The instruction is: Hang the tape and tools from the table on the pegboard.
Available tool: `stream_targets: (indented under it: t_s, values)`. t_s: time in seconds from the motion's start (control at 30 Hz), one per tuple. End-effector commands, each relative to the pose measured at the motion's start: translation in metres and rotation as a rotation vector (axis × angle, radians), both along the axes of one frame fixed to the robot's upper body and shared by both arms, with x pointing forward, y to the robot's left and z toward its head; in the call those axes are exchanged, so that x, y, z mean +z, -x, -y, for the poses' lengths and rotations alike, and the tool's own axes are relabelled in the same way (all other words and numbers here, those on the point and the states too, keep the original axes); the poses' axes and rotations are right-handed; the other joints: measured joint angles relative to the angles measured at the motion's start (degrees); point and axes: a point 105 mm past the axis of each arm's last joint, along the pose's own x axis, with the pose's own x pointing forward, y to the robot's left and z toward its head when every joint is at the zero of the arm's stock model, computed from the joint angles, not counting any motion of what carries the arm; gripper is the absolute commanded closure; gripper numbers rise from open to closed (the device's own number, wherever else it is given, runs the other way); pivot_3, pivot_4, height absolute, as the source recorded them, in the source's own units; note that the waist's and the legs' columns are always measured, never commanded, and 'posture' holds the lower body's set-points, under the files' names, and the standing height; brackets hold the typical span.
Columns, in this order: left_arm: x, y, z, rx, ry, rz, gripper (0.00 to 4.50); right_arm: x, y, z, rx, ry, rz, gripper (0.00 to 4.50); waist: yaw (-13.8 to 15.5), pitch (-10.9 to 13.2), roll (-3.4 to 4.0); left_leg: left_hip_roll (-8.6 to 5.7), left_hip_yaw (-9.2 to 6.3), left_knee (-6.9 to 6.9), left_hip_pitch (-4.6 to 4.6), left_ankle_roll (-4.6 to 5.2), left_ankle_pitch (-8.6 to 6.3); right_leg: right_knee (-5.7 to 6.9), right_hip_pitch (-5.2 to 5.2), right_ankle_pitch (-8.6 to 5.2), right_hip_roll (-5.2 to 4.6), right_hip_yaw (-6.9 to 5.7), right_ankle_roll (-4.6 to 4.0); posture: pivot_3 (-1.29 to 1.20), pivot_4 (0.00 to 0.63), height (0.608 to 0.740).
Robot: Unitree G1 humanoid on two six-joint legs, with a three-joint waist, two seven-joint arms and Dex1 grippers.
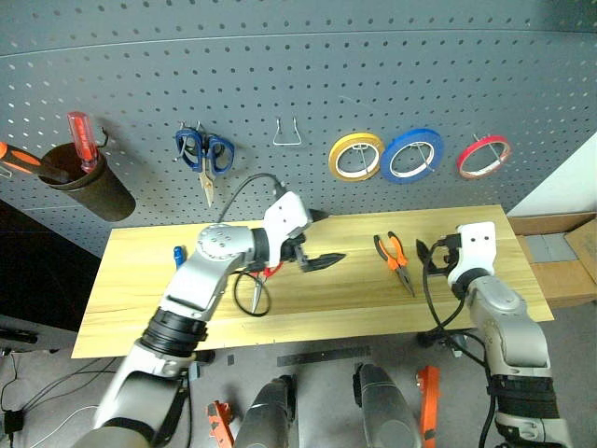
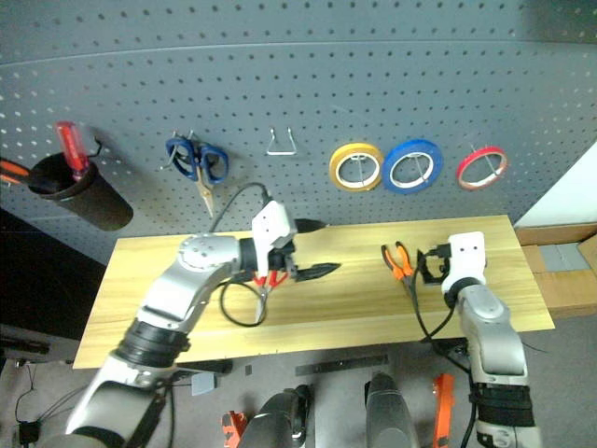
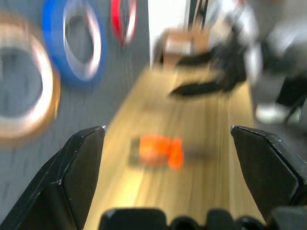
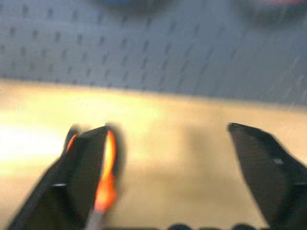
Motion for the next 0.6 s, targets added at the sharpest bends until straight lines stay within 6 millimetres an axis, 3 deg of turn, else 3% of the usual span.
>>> stream_targets:
  t_s: [0.03, 0.23, 0.4, 0.6]
  values:
    - [-0.011, 0.003, -0.023, -0.02, -0.13, 0.009, 0.0, 0.0, 0.003, -0.025, 0.039, -0.034, -0.084, 0.04, 0.05, 0.0, 0.0, 0.02, -0.01, -0.01, 0.01, 0.0, 0.0, -0.01, 0.01, 0.03, 0.01, -0.02, -0.05, -0.18, 0.301, 0.74]
    - [-0.018, -0.001, -0.045, 0.019, -0.185, -0.012, 0.0, -0.016, -0.017, -0.04, 0.048, -0.021, -0.232, 0.04, 0.44, 0.03, 0.0, -0.03, -0.06, 0.0, -0.01, 0.01, 0.0, -0.08, 0.04, 0.05, -0.02, -0.11, -0.07, -0.17, 0.307, 0.74]
    - [-0.018, -0.001, -0.047, 0.029, -0.184, -0.01, 0.0, -0.029, -0.038, -0.039, 0.046, 0.033, -0.285, 0.04, 0.31, 0.03, 0.0, 0.0, -0.07, -0.05, -0.08, 0.0, -0.01, -0.15, -0.04, 0.05, -0.03, -0.2, -0.07, -0.15, 0.304, 0.74]
    - [-0.018, 0.0, -0.046, 0.038, -0.175, -0.013, 0.0, -0.044, -0.047, -0.037, 0.031, 0.019, -0.336, 0.04, 0.26, 0.03, 0.0, 0.01, -0.02, -0.05, -0.16, 0.0, -0.01, -0.15, -0.16, 0.05, -0.06, -0.2, -0.07, -0.14, 0.303, 0.74]
